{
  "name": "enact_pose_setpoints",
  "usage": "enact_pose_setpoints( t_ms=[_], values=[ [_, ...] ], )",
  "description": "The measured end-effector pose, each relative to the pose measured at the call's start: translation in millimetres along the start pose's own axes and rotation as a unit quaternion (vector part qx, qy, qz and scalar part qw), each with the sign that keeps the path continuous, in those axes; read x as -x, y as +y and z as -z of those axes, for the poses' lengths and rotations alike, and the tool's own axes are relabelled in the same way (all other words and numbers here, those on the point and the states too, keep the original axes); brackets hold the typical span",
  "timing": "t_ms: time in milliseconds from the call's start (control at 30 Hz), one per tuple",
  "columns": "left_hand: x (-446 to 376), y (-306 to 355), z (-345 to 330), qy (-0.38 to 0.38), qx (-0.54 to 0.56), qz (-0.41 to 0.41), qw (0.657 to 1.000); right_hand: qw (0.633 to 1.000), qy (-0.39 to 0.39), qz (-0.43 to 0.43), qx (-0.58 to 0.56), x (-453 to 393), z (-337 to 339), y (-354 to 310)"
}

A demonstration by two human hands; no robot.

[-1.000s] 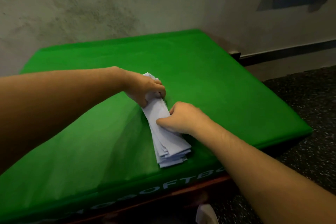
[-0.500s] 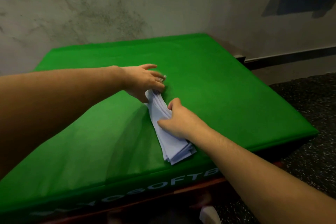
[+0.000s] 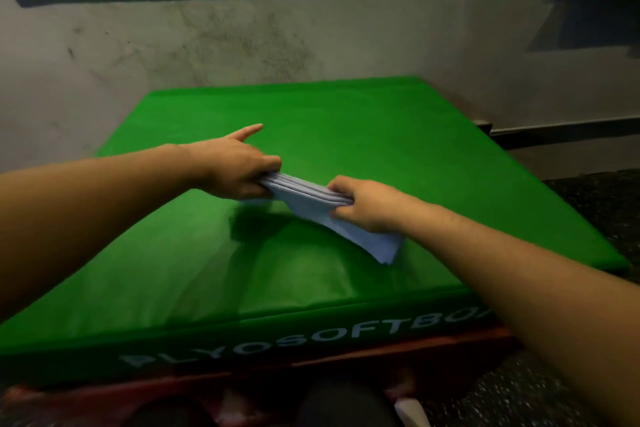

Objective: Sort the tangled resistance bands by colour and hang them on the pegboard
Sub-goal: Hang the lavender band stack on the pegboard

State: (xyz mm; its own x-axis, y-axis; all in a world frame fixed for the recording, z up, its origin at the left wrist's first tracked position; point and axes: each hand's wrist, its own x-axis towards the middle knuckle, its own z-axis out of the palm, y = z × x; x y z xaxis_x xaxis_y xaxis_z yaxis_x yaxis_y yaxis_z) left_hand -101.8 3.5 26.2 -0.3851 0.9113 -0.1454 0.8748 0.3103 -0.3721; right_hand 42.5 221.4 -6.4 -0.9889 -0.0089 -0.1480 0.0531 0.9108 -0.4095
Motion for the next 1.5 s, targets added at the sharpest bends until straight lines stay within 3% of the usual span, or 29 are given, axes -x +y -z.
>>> enact_pose_setpoints(
  t_ms=[133, 367, 500, 667, 767, 867, 1000, 1067, 1200, 1300, 1400, 1500],
  values=[
    [50, 17, 8, 0.0, 0.077, 0.073, 0.994, 0.998, -0.033, 0.048, 0.031, -12, 17, -21],
    [91, 44, -21, -0.114, 0.101, 0.165, 0.975, 0.985, -0.097, 0.04, 0.133, -33, -9, -63],
    [93, 56, -43, -0.127, 0.148, 0.209, 0.958, 0.987, -0.023, 0.026, 0.155, -31, -37, -59],
    [96, 53, -49, -0.104, 0.216, 0.205, 0.949, 0.966, 0.064, 0.112, 0.222, -14, -47, -40],
    [104, 51, -46, -0.085, 0.162, 0.172, 0.968, 0.962, 0.01, 0.141, 0.232, -9, -35, -32],
    [106, 51, -43, -0.094, 0.155, 0.16, 0.97, 0.977, -0.068, 0.097, 0.177, -12, -15, -32],
    [97, 52, -35, -0.112, 0.238, 0.184, 0.947, 0.95, -0.181, 0.047, 0.25, -18, 9, -43],
    [89, 56, -32, -0.131, 0.254, 0.215, 0.934, 0.946, -0.191, 0.032, 0.26, -19, 10, -50],
    [81, 70, -33, -0.133, 0.241, 0.288, 0.917, 0.949, -0.087, 0.018, 0.302, -16, -17, -51],
    [89, 80, -43, -0.077, 0.183, 0.306, 0.931, 0.944, 0.024, 0.057, 0.323, -14, -36, -36],
    [101, 86, -56, 0.022, 0.092, 0.269, 0.958, 0.936, 0.081, 0.112, 0.323, -11, -43, -13],
    [106, 83, -59, 0.047, 0.08, 0.225, 0.97, 0.935, 0.121, 0.165, 0.29, -9, -45, -1]
  ],
)
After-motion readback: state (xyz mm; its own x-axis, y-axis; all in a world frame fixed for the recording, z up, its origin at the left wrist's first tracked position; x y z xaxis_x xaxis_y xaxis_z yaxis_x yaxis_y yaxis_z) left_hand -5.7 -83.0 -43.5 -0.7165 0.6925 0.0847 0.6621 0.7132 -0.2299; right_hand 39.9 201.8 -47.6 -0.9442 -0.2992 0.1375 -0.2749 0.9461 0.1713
